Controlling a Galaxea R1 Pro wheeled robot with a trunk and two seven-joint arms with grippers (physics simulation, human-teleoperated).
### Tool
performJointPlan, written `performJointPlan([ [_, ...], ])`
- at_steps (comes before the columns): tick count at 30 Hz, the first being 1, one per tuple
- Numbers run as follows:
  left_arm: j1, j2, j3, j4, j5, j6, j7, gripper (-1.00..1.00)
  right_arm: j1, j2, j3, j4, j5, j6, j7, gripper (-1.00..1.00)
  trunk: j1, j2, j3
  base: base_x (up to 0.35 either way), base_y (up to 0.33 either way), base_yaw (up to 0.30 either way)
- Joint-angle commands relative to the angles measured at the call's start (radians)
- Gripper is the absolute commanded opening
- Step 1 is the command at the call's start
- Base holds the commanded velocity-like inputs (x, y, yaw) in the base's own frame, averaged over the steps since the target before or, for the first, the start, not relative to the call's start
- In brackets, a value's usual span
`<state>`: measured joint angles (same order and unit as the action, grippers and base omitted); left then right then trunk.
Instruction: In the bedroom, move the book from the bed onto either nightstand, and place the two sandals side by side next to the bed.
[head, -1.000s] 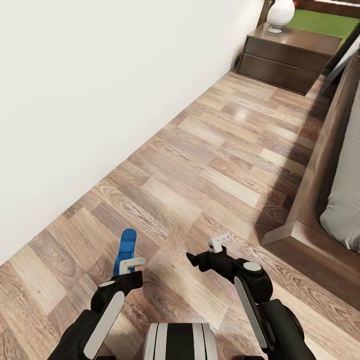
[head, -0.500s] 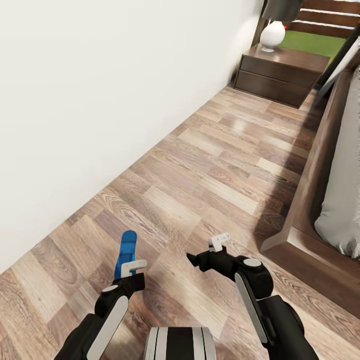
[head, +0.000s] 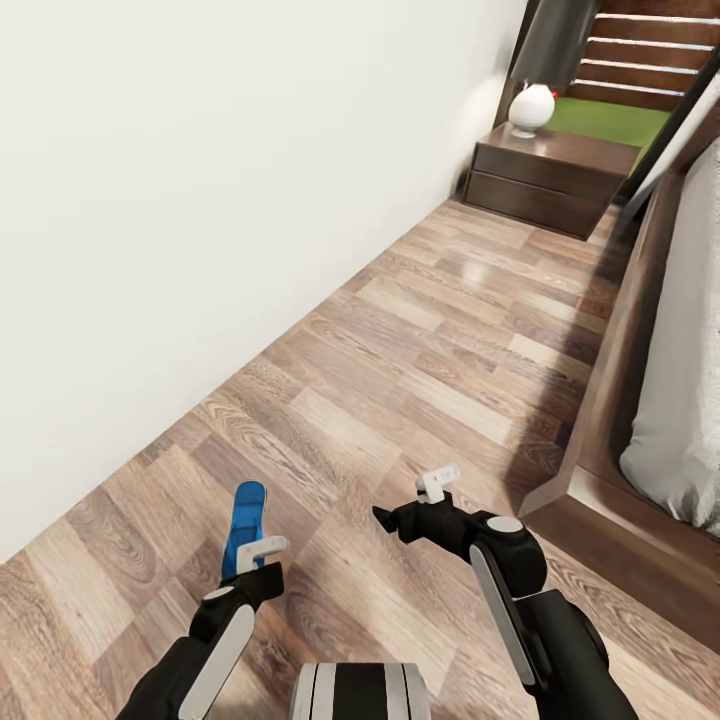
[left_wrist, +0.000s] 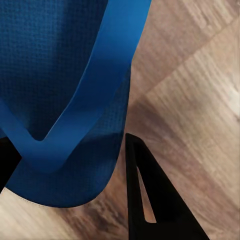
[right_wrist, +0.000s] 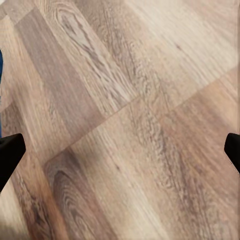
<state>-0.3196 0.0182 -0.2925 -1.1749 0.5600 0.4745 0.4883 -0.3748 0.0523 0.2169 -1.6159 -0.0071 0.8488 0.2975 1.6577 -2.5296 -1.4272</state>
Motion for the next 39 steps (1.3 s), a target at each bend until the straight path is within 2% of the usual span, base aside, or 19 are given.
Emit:
performJointPlan([
  [1, -0.001, 0.001, -0.003, -0.001, 0.011, 0.001, 0.009, -1.0, 0.0, 0.0, -0.001, -0.001, 0.0, 0.005, 0.002, 1.0, -0.001, 0.0, 0.003, 0.0, 0.0, 0.0],
  [6, -0.002, -0.003, 0.014, 0.013, 0.015, -0.01, -0.017, -1.0, -0.004, -0.001, -0.001, -0.002, 0.0, 0.008, 0.003, 1.0, -0.003, 0.001, 0.023, 0.0, 0.0, 0.0],
  [7, -0.003, -0.004, 0.016, 0.015, 0.018, -0.009, -0.054, -1.0, -0.005, -0.001, -0.001, -0.002, 0.0, 0.007, 0.003, 1.0, -0.003, 0.001, 0.027, 0.0, 0.0, 0.0],
  [11, -0.005, -0.006, 0.018, 0.017, 0.02, -0.004, -0.141, -1.0, -0.007, -0.002, -0.001, -0.002, 0.0, 0.004, 0.002, 1.0, -0.005, 0.002, 0.042, 0.0, 0.0, -0.023],
  [13, -0.006, -0.007, 0.019, 0.019, 0.021, -0.003, -0.177, -1.0, -0.009, -0.003, -0.009, -0.002, 0.0, 0.001, 0.002, 1.0, -0.006, 0.003, 0.05, 0.0, 0.0, -0.127],
  [16, -0.007, -0.008, 0.022, 0.019, 0.022, -0.004, -0.199, -1.0, -0.013, -0.003, -0.028, -0.002, 0.0, -0.001, 0.002, 1.0, -0.007, 0.003, 0.061, 0.0, 0.0, -0.2],
  [23, -0.008, -0.009, 0.026, 0.02, 0.022, -0.009, -0.212, -1.0, -0.017, -0.004, -0.045, -0.002, 0.0, -0.005, 0.003, 1.0, -0.01, 0.005, 0.088, 0.0, 0.0, -0.253],
  [30, -0.008, -0.009, 0.028, 0.026, 0.023, -0.009, -0.193, -1.0, -0.014, -0.004, -0.045, -0.002, -0.001, -0.025, 0.006, 1.0, -0.014, 0.007, 0.115, 0.0, 0.0, -0.267],
  [32, -0.007, -0.009, 0.029, 0.032, 0.023, -0.01, -0.191, -1.0, -0.012, -0.004, -0.044, -0.002, -0.001, -0.041, 0.014, 1.0, -0.015, 0.007, 0.123, 0.0, 0.0, -0.268],
  [33, -0.008, -0.009, 0.029, 0.047, 0.022, -0.011, -0.19, -1.0, -0.005, -0.003, -0.037, -0.002, -0.001, -0.086, 0.075, 1.0, -0.015, 0.007, 0.127, 0.0, 0.0, -0.184],
  [39, -0.008, -0.009, 0.029, 0.05, 0.021, -0.011, -0.189, -1.0, -0.003, -0.003, -0.037, -0.002, -0.001, -0.099, 0.095, 1.0, -0.018, 0.009, 0.15, 0.0, 0.0, -0.09],
])
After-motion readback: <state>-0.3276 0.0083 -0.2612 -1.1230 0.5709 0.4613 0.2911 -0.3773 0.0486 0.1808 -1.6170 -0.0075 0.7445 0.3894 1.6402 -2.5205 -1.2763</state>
